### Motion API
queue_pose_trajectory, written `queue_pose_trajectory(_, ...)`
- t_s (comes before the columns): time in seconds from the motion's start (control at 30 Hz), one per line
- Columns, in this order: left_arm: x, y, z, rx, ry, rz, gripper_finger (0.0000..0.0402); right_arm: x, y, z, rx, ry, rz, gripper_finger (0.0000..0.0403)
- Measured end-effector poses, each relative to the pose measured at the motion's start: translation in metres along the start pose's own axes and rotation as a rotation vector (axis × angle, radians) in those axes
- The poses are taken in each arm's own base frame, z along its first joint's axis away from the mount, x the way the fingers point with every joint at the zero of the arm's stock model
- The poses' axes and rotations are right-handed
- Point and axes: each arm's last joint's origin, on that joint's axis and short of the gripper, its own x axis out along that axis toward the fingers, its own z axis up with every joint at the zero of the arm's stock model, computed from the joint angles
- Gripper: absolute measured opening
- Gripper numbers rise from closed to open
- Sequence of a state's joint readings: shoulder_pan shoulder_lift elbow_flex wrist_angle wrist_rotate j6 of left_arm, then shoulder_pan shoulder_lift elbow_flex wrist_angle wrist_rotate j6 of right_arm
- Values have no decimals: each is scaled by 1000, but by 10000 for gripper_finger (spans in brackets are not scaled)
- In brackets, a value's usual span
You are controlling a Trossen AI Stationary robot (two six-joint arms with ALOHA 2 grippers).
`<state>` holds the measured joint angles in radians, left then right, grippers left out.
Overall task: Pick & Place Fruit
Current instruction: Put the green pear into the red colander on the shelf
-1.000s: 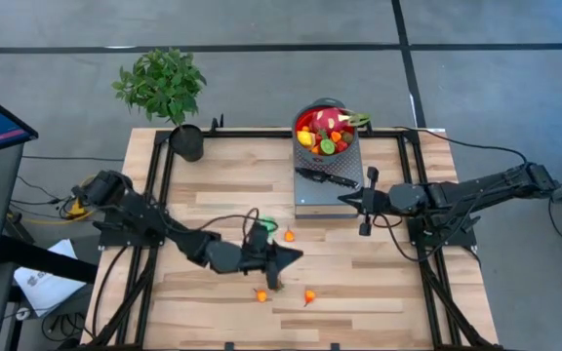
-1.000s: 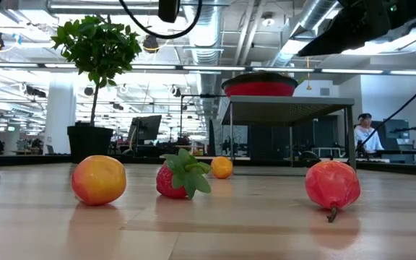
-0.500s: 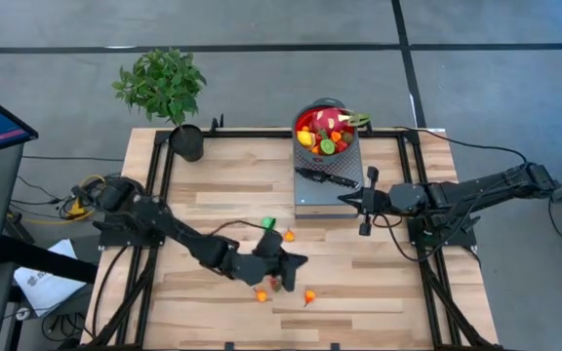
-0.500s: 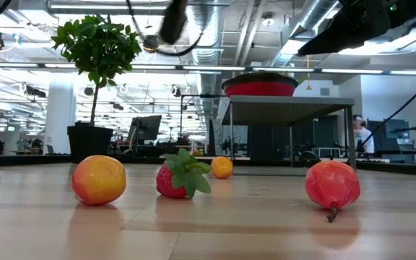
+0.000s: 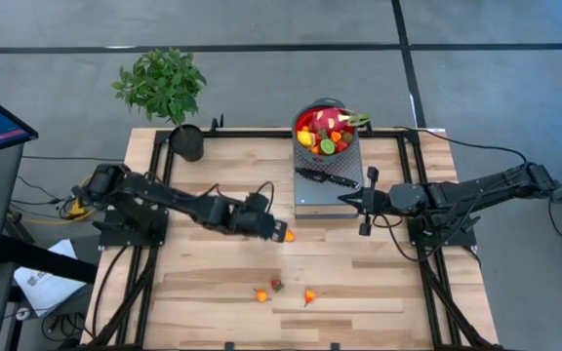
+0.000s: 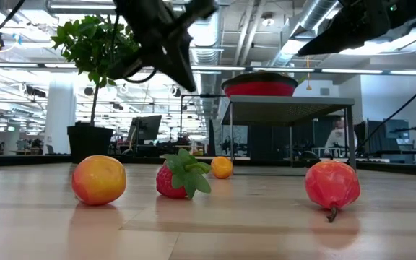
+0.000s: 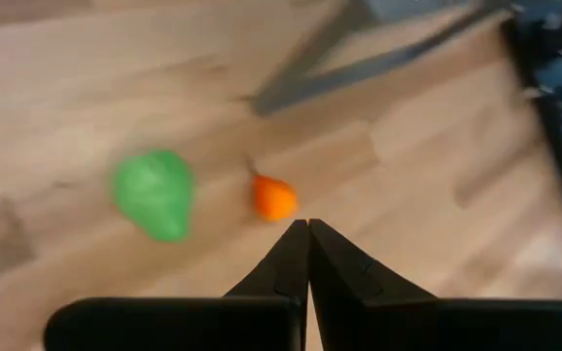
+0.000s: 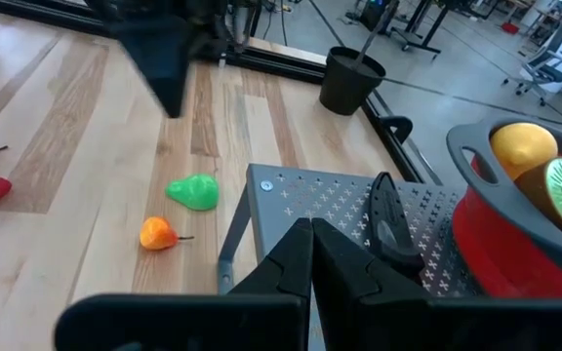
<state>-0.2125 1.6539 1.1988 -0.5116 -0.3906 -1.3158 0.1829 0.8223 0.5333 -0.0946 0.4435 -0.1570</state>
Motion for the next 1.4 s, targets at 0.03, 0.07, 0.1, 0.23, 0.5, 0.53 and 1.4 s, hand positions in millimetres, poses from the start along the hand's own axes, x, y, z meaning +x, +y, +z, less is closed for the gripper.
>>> queue_pose_trajectory(0.03,2,3,4,-7,4,17,1,0,0,0,-1,2,0,0)
queue_pose_trajectory(0.07,4,5,8,-10,6,35,1,0,0,0,-2,4,1,0)
queue_pose_trajectory(0.1,5,7,12,2,4,48,2,0,0,0,-2,4,1,0)
queue_pose_trajectory(0.23,9,10,21,145,-1,57,2,0,0,-2,-9,14,2,0)
queue_pose_trajectory(0.5,12,13,29,145,34,44,2,0,0,-2,-20,18,3,0)
queue_pose_trajectory(0.53,12,12,29,146,34,44,2,0,0,-2,-20,18,2,0)
queue_pose_trajectory(1.4,12,12,29,125,29,45,185,0,0,-2,-19,18,2,0)
